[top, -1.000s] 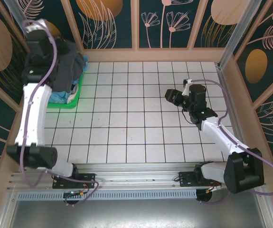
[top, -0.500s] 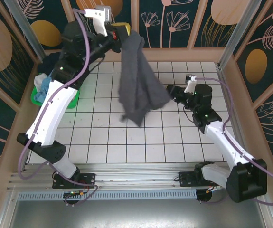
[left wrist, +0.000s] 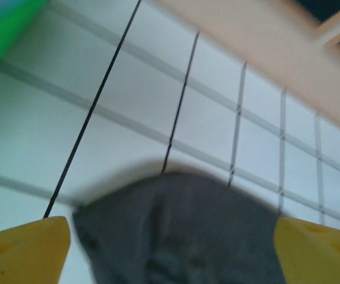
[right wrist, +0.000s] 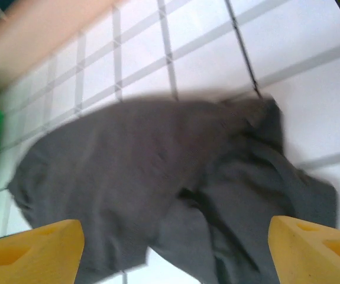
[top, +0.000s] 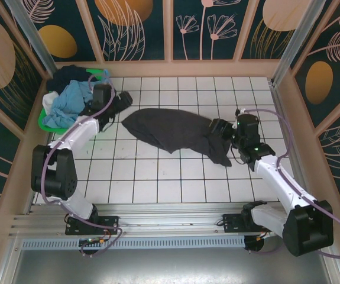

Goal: Fold and stack the t-shirts

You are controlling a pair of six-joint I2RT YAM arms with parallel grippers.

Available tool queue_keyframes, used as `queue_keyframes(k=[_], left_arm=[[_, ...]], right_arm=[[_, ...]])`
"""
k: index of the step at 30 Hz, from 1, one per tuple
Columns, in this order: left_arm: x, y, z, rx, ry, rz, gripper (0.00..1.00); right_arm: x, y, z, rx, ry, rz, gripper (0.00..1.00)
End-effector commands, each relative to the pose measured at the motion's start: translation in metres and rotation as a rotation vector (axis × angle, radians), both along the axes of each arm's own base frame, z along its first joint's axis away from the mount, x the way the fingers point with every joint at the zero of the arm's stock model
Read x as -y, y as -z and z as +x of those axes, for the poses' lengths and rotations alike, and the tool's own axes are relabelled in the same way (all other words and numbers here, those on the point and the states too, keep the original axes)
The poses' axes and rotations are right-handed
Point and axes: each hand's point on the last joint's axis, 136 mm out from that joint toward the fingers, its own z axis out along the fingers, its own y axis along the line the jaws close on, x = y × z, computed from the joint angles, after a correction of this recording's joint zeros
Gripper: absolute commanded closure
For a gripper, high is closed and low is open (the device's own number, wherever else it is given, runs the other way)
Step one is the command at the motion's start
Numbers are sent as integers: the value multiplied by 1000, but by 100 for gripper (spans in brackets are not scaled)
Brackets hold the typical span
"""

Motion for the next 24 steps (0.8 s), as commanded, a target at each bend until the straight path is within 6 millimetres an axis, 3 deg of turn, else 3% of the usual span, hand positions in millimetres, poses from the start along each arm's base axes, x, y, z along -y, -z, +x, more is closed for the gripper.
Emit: queue_keyframes(k=[1, 5, 8, 10, 12, 13, 16, 17, 19, 21, 24], left_arm=[[40, -14, -13, 92, 120, -67, 4], [93, 13, -37, 37, 278, -22, 8], [105, 48, -48, -38, 312, -21, 29], [103, 78, -55, -103, 312, -15, 28], [103, 92, -56, -139, 318, -7, 14], [105, 97, -56, -149, 328, -3, 12], [102, 110, -55, -183, 329, 35, 17], [104, 108, -50, -177, 330, 39, 20], [105, 111, -47, -185, 336, 44, 47], [110, 106, -43, -180, 354, 37, 65], [113, 80, -36, -148, 370, 47, 80]], right_arm=[[1, 41, -19, -134, 34, 1, 20], [-23, 64, -19, -188, -30, -34, 27], [-44, 69, -11, -206, -90, -74, 31], [-57, 71, -7, -203, -123, -104, 33], [-60, 79, 0, -209, -123, -142, 34], [-62, 84, 3, -223, -128, -148, 34], [-68, 102, 10, -251, -147, -186, 38], [-68, 106, 12, -254, -147, -205, 44], [-69, 114, 16, -268, -144, -235, 58], [-67, 116, 20, -281, -133, -261, 73], [-62, 96, 29, -259, -113, -306, 93]])
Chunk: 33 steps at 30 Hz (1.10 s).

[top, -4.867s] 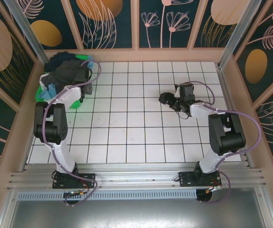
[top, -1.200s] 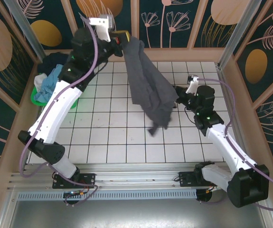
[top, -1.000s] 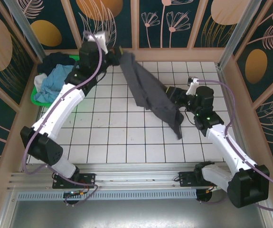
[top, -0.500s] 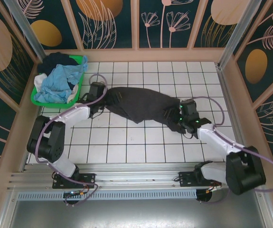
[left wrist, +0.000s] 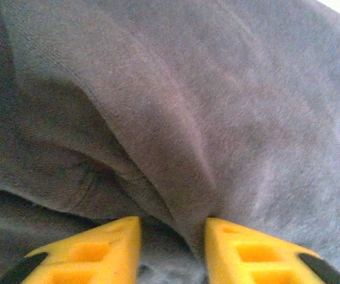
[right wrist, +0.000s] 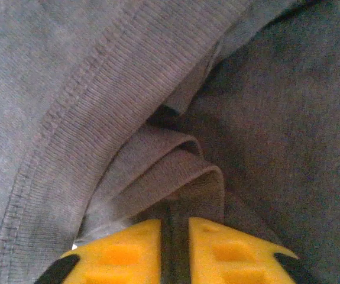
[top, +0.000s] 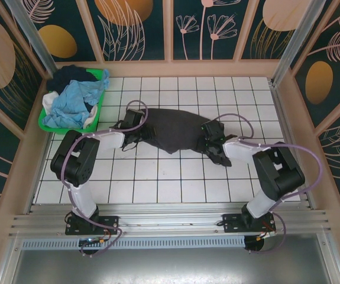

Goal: Fold and stack the t-shirts

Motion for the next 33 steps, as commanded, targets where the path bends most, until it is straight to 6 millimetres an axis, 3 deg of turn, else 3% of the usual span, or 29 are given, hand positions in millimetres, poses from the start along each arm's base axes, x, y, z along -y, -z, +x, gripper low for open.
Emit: queue_keyframes(k=[1, 4, 7, 11, 12, 13, 15, 17, 19, 22, 24, 26, 27, 29, 33], left_arm=[[4, -34, 10, 45, 34, 12, 82], [5, -82, 17, 113, 44, 10, 88], [4, -141, 18, 212, 40, -15, 91], [-4, -202, 21, 316, 10, -21, 93], [-7, -217, 24, 343, -1, -15, 92], [-9, -231, 28, 369, -13, -8, 83], [-10, -249, 36, 398, -28, -2, 75], [-1, -251, 38, 396, -1, -31, 65], [13, -235, 33, 370, 52, -76, 56], [37, -188, 14, 317, 127, -57, 42], [64, -154, -4, 270, 198, -26, 36], [97, -120, -19, 216, 287, -2, 32], [114, -107, -27, 196, 331, 10, 31], [147, -91, -42, 188, 420, 34, 29], [194, -58, -59, 188, 556, 115, 21]], right_arm=[[4, -40, 21, 92, 18, -57, 98], [5, -91, 30, 178, 3, -54, 100], [0, -159, 33, 289, -34, -10, 100], [-3, -254, 31, 479, -74, 66, 100], [0, -276, 32, 532, -72, 63, 100], [5, -293, 36, 581, -62, 49, 100], [26, -308, 53, 642, 3, 12, 100], [56, -294, 81, 637, 82, -20, 100], [74, -242, 102, 500, 93, -17, 100], [74, -176, 105, 319, 92, -29, 100], [68, -160, 99, 301, 81, 9, 99], [73, -152, 94, 300, 102, 3, 77], [82, -146, 90, 283, 133, -31, 74], [102, -137, 81, 234, 194, -94, 70], [124, -133, 46, 201, 267, -102, 50]])
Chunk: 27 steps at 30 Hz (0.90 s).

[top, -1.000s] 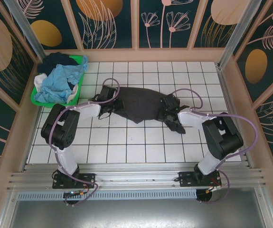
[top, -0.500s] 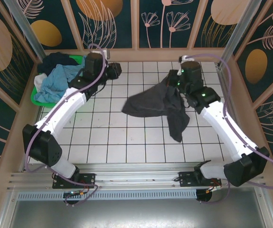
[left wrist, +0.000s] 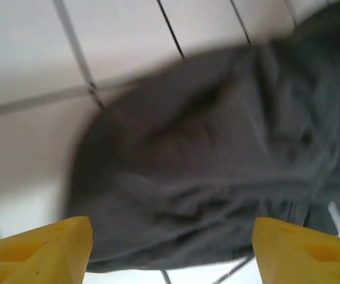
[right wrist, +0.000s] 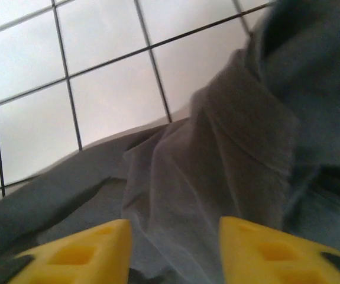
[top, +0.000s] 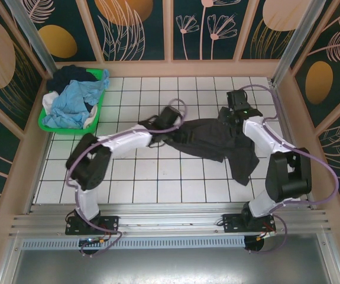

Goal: Fold and stack the t-shirts

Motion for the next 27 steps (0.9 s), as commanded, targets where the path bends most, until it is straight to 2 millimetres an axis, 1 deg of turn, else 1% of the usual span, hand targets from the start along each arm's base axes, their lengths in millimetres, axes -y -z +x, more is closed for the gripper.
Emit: queue_keyframes(k=[1, 3, 4, 5, 6, 7, 9, 10, 12, 14, 17, 20, 23, 26, 27], left_arm=[[33, -5, 6, 82, 96, 16, 19], [42, 15, 10, 73, 107, 47, 16], [44, 22, 15, 73, 102, 62, 16], [45, 33, 18, 67, 101, 84, 18], [47, 37, 22, 65, 103, 98, 22], [48, 44, 24, 56, 100, 117, 31], [44, 54, 30, 51, 80, 154, 62], [39, 58, 33, 43, 69, 166, 72], [28, 61, 35, 11, 54, 148, 87], [9, 59, 41, -27, 16, 96, 100], [-28, 44, 49, -40, -53, 9, 100], [-62, 30, 54, -10, -111, 26, 100], [-81, 18, 50, 8, -131, 34, 100], [-90, 11, 45, 15, -143, 31, 100], [-93, 8, 43, 21, -151, 32, 100]], right_arm=[[22, -15, -32, 29, 86, 11, 48], [18, -13, -48, 43, 71, 68, 47], [16, -10, -55, 45, 63, 94, 46], [14, -5, -62, 43, 59, 120, 47], [12, 1, -69, 38, 56, 138, 46], [13, 8, -75, 26, 58, 148, 46], [13, 18, -84, 4, 65, 159, 47], [13, 23, -88, -5, 68, 165, 47], [12, 31, -94, -17, 71, 180, 46], [10, 37, -97, -21, 70, 196, 47], [3, 48, -98, -35, 51, 231, 47], [-16, 52, -87, -34, -10, 272, 47], [-44, 57, -73, -44, -91, 262, 47], [-82, 63, -63, -67, -189, 270, 47], [-90, 67, -60, -80, -199, 258, 47]])
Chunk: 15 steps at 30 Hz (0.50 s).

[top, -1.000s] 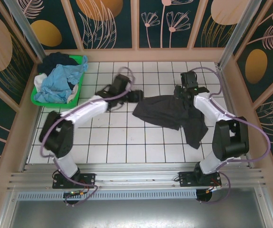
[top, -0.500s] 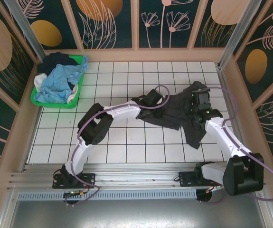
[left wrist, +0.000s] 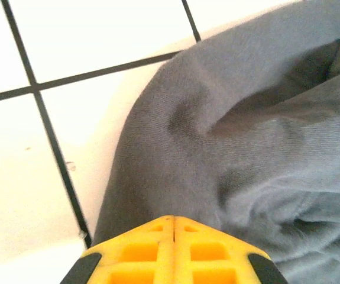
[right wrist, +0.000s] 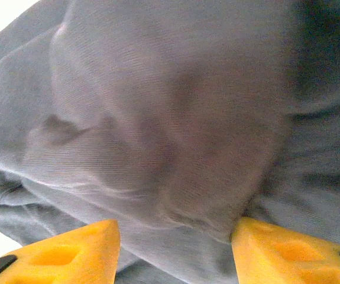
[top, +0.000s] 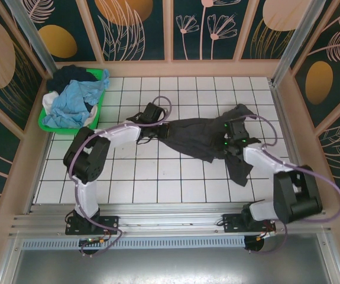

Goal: Fold and stack the t-shirts

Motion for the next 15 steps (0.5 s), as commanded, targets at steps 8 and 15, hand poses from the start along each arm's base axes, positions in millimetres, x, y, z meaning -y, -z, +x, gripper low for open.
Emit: queue_keyframes(k=[8, 15], left_arm=[[-26, -31, -25, 67, -46, 19, 79], [-26, -61, -28, 118, -34, -25, 56]], right_arm=[[-8, 0, 10, -14, 24, -153, 48], [36, -10, -12, 33, 134, -179, 46]])
